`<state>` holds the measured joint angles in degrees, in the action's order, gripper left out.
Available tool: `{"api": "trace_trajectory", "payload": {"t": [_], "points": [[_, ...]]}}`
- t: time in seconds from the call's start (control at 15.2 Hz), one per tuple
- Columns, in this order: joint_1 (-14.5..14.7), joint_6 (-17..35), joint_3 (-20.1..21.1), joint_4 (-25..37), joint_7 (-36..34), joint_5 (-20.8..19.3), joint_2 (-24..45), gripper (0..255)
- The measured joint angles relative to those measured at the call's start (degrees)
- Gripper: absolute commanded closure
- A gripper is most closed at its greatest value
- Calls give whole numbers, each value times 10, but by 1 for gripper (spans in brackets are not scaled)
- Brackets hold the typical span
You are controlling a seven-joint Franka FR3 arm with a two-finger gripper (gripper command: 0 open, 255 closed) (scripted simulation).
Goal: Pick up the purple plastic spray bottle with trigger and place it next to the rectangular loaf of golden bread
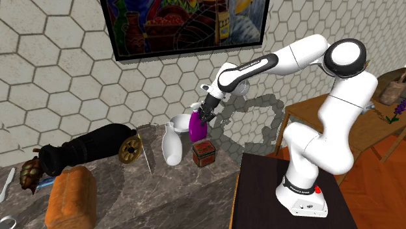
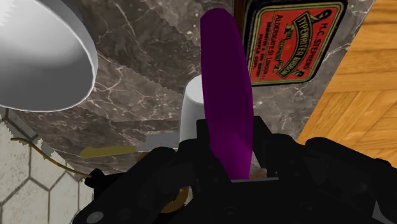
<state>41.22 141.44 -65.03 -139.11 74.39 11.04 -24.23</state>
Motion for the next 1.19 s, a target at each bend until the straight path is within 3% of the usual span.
{"api": "trace_trajectory", "payload": {"t": [0.53, 1.19], "points": [[-46, -55, 57, 31, -44, -29, -24, 255], [-76, -125, 106, 81, -88, -51, -45, 255]]}}
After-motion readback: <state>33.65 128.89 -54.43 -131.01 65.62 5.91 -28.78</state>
